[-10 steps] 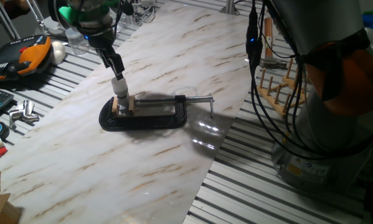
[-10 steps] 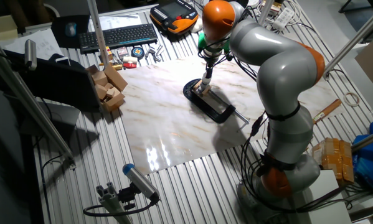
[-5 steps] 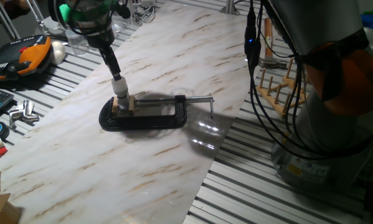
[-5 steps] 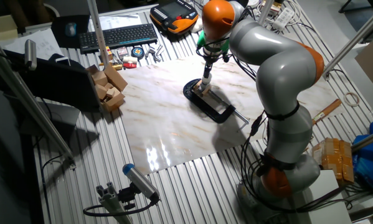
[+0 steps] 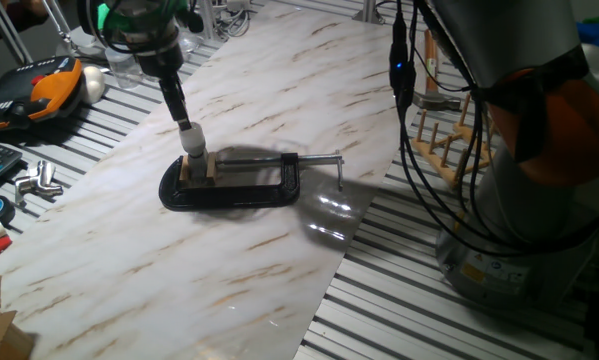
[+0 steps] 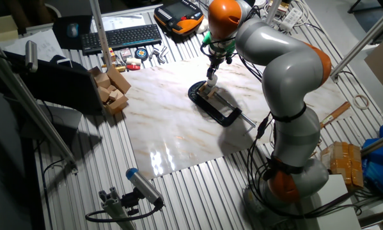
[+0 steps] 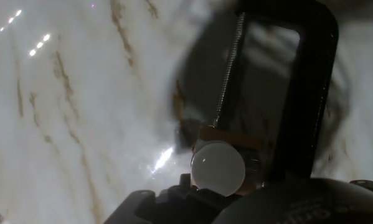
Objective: Take out the light bulb by rotating it
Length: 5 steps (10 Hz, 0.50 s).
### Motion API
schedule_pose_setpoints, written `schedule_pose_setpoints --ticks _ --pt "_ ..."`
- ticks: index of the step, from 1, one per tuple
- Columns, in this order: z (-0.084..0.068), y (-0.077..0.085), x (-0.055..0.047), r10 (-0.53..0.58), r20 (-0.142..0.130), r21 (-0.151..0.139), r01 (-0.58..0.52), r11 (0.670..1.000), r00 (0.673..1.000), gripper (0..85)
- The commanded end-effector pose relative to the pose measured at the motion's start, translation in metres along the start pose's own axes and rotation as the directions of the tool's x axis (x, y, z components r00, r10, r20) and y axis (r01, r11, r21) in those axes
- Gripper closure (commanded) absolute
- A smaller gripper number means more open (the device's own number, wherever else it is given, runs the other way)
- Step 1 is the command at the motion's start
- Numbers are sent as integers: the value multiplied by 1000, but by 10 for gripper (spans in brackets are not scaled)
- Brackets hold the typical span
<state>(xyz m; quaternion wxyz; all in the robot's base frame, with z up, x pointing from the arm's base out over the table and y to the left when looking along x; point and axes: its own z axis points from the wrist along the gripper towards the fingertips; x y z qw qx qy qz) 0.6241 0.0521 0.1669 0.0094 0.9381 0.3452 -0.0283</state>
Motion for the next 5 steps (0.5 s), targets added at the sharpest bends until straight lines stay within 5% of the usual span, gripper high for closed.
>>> schedule_pose_setpoints --ticks 1,5 --pt "0 0 0 347 2 19 -347 938 938 170" --pt "0 0 0 338 2 14 -338 941 941 170"
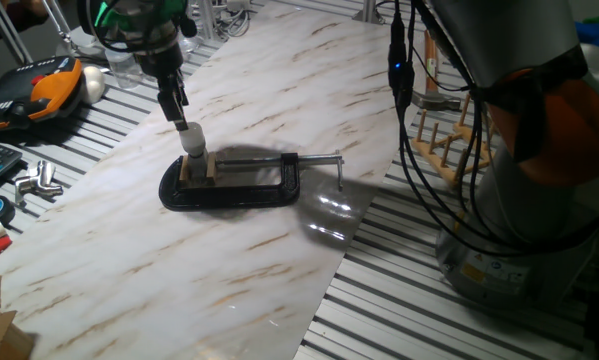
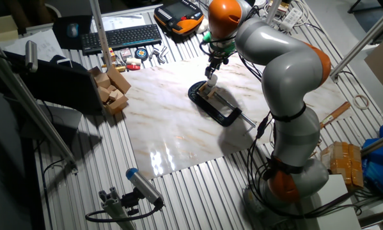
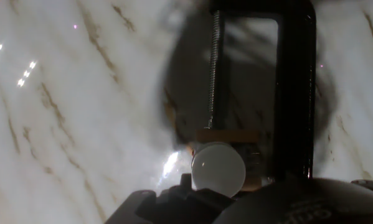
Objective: Take out the light bulb by rotating it
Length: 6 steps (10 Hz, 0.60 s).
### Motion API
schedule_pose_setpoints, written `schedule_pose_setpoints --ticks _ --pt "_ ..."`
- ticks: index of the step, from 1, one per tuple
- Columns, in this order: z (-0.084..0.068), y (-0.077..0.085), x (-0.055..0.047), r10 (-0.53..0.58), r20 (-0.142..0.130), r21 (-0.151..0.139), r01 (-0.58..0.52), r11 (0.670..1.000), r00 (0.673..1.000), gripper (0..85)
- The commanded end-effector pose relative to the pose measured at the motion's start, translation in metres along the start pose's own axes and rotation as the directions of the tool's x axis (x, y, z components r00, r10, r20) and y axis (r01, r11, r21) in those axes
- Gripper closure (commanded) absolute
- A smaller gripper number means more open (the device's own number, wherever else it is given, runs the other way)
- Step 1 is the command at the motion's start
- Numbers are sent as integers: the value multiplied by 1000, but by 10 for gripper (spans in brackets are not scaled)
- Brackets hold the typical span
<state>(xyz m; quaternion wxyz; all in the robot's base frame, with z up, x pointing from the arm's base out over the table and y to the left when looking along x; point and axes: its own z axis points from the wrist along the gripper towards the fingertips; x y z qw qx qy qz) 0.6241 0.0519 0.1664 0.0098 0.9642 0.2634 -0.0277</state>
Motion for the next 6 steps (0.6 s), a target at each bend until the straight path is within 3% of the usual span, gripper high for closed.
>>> schedule_pose_setpoints --ticks 1,6 --pt "0 0 0 169 1 10 -169 986 986 170" --pt "3 1 -1 160 0 8 -160 987 987 170"
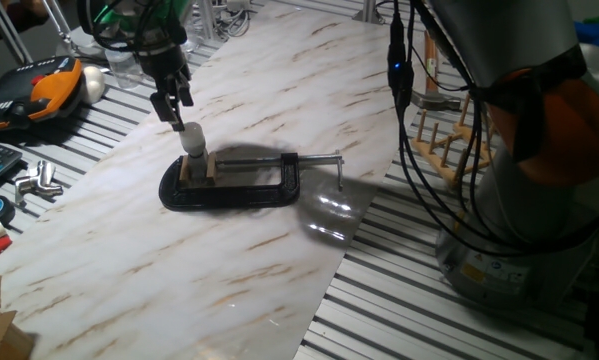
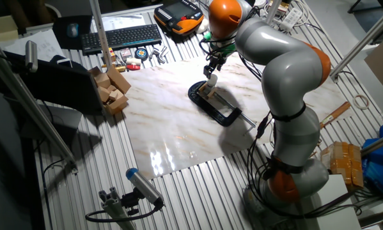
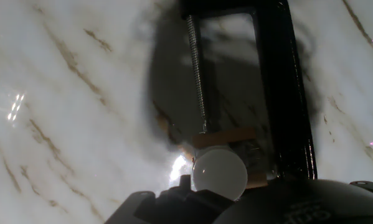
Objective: Take out the light bulb by rotating it
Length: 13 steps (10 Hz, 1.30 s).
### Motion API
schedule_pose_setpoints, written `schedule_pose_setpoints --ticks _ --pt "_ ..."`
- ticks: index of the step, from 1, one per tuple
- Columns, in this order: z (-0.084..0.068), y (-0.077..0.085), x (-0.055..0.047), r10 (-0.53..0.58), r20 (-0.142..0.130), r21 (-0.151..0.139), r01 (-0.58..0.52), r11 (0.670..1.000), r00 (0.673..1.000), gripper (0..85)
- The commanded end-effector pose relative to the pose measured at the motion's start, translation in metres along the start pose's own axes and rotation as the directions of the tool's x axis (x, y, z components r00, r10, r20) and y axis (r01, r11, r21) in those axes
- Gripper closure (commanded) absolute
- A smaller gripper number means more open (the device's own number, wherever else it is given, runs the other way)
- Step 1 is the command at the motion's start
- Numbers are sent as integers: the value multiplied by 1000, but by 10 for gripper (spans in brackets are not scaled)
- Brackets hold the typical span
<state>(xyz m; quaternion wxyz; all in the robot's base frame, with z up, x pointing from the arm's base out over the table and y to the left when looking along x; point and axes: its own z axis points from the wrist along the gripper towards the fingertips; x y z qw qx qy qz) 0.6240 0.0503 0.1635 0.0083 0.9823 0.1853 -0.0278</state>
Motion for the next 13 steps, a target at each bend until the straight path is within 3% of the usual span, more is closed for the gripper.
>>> schedule_pose_setpoints --ticks 1,13 --pt "2 0 0 -3 -1 2 3 1000 1000 170" --pt "34 5 0 -26 -17 5 26 1000 1000 170"
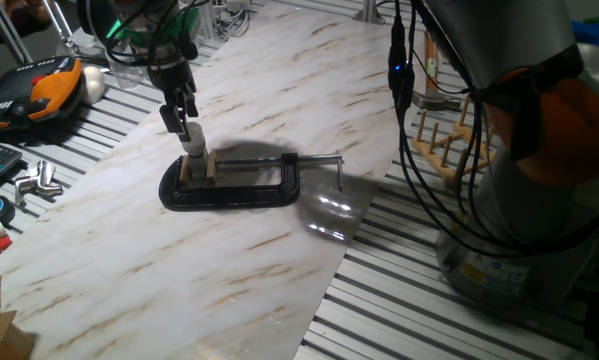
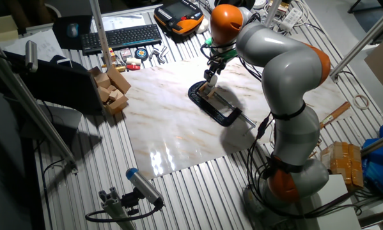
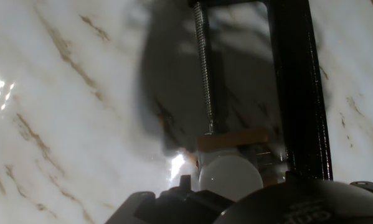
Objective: Take out the light bulb by rotating it
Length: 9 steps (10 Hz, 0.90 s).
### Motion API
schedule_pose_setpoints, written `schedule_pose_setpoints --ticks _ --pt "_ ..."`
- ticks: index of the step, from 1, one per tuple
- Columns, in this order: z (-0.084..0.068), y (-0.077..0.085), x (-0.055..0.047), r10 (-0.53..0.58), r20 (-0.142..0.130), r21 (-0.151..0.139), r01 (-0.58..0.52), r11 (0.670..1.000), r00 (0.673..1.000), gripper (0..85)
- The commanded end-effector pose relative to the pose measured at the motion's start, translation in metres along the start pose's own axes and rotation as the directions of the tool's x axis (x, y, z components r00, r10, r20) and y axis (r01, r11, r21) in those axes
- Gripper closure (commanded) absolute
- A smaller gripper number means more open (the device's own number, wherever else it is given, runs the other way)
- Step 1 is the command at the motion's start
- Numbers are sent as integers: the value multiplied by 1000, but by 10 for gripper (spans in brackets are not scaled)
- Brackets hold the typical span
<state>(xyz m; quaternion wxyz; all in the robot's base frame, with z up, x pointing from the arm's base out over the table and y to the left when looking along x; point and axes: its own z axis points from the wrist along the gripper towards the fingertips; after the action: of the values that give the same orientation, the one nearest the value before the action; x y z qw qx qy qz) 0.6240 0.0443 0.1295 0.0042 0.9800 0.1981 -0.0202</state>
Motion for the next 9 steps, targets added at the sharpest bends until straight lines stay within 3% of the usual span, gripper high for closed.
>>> schedule_pose_setpoints --ticks 1,9 --pt "2 0 0 0 0 -1 0 1000 1000 170" --pt "5 -1 0 -4 27 22 4 1000 1000 170"
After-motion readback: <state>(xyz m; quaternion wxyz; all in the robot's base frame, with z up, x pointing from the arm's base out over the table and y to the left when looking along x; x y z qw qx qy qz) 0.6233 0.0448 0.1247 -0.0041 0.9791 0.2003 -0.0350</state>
